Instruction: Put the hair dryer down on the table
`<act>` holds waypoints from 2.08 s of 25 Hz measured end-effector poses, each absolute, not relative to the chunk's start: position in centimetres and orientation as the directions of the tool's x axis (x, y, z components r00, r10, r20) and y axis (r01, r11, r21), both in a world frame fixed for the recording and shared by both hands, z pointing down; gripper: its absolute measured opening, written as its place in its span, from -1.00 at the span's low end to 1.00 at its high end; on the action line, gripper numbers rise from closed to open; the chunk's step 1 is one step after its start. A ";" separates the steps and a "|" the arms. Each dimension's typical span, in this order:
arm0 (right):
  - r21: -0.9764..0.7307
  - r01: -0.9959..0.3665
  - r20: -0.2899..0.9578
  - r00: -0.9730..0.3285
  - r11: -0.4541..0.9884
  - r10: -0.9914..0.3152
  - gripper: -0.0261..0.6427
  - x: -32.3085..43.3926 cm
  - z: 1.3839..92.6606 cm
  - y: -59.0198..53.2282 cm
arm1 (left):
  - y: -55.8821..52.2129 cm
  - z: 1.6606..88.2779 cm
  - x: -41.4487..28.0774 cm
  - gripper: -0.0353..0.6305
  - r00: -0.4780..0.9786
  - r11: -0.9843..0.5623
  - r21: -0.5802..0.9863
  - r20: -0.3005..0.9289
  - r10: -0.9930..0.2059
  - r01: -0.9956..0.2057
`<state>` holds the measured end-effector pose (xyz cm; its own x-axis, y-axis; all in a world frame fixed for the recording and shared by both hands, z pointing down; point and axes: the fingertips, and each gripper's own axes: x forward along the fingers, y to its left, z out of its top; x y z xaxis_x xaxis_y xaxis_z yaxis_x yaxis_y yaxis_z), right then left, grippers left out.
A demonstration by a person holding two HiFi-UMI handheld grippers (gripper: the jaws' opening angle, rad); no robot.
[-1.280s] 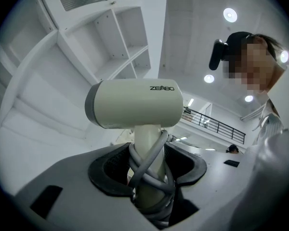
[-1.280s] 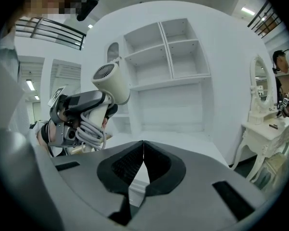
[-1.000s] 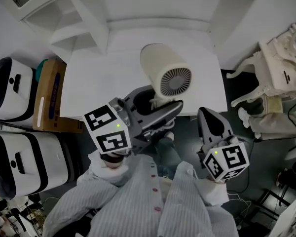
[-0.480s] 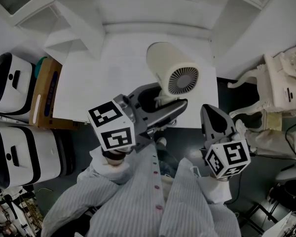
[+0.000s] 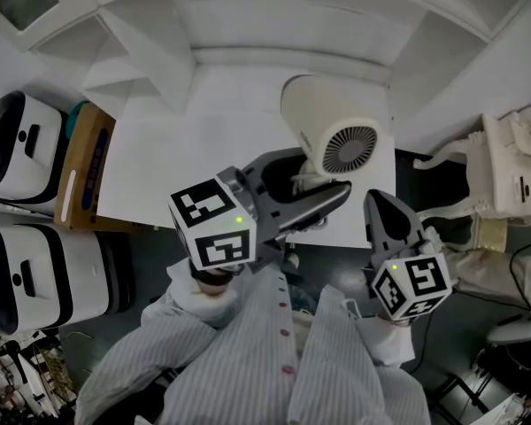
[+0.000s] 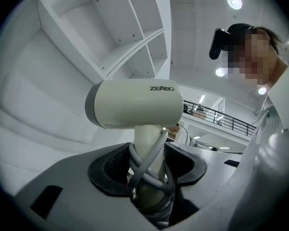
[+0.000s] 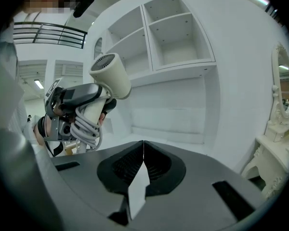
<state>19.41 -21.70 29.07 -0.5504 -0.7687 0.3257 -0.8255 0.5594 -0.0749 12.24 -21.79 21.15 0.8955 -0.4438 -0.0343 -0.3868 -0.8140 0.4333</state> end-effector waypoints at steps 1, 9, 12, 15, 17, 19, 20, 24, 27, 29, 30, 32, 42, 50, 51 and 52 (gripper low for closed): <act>-0.078 -0.823 0.326 -0.554 0.562 -0.766 -0.89 19.2 29.1 -22.0 | -22.0 21.1 12.2 -0.24 0.895 -0.813 0.433 -0.033 -0.446 -0.389; -0.094 -0.807 0.322 -0.578 0.582 -0.750 -0.89 18.3 29.4 -23.5 | -23.1 21.6 11.6 -0.24 0.885 -0.804 0.425 -0.012 -0.465 -0.416; -0.101 -0.807 0.329 -0.580 0.582 -0.745 -0.89 18.3 29.8 -23.9 | -23.4 21.8 11.7 -0.24 0.884 -0.804 0.416 0.000 -0.467 -0.425; -0.103 -0.807 0.336 -0.579 0.582 -0.743 -0.89 18.2 30.1 -24.1 | -23.5 22.1 11.6 -0.24 0.888 -0.812 0.399 0.015 -0.460 -0.427; -0.105 -0.810 0.340 -0.575 0.577 -0.744 -0.89 18.2 30.3 -24.1 | -23.5 22.3 11.6 -0.24 0.891 -0.818 0.386 0.029 -0.452 -0.428; -0.106 -0.810 0.341 -0.575 0.577 -0.744 -0.89 18.2 30.3 -24.0 | -23.5 22.6 11.7 -0.24 0.894 -0.823 0.370 0.050 -0.446 -0.431; -0.107 -0.810 0.342 -0.575 0.577 -0.743 -0.89 18.2 30.4 -23.9 | -23.5 22.8 11.8 -0.24 0.895 -0.826 0.363 0.062 -0.441 -0.432; -0.113 -0.817 0.358 -0.565 0.566 -0.744 -0.89 18.3 31.0 -23.6 | -23.7 23.9 12.1 -0.24 0.904 -0.842 0.333 0.118 -0.411 -0.426; -0.118 -0.825 0.377 -0.553 0.553 -0.743 -0.89 18.5 31.7 -23.3 | -23.8 25.3 12.4 -0.24 0.905 -0.853 0.304 0.174 -0.387 -0.424; -0.118 -0.828 0.389 -0.546 0.548 -0.742 -0.89 18.7 32.1 -23.2 | -23.8 26.5 12.7 -0.24 0.904 -0.859 0.289 0.211 -0.373 -0.422; -0.119 -0.831 0.395 -0.542 0.544 -0.742 -0.89 18.9 32.4 -23.1 | -23.8 27.2 12.8 -0.24 0.902 -0.862 0.282 0.229 -0.366 -0.421; -0.125 -0.837 0.406 -0.533 0.532 -0.743 -0.89 19.2 32.9 -23.1 | -23.9 28.6 13.0 -0.24 0.897 -0.866 0.268 0.265 -0.355 -0.422; -0.150 -0.871 0.444 -0.482 0.467 -0.756 -0.89 20.8 34.5 -22.9 | -23.2 35.8 14.3 -0.24 0.858 -0.887 0.237 0.439 -0.267 -0.397; -0.176 -0.888 0.474 -0.455 0.425 -0.754 -0.89 22.1 36.5 -22.0 | -22.8 42.8 14.5 -0.24 0.783 -0.892 0.210 0.584 -0.214 -0.400; -0.179 -0.889 0.479 -0.453 0.421 -0.752 -0.89 22.0 36.7 -21.9 | -22.7 43.7 14.3 -0.24 0.774 -0.890 0.217 0.600 -0.203 -0.401; -0.182 -0.890 0.486 -0.451 0.418 -0.749 -0.89 21.9 36.9 -21.9 | -22.6 44.5 14.1 -0.24 0.765 -0.887 0.225 0.614 -0.191 -0.403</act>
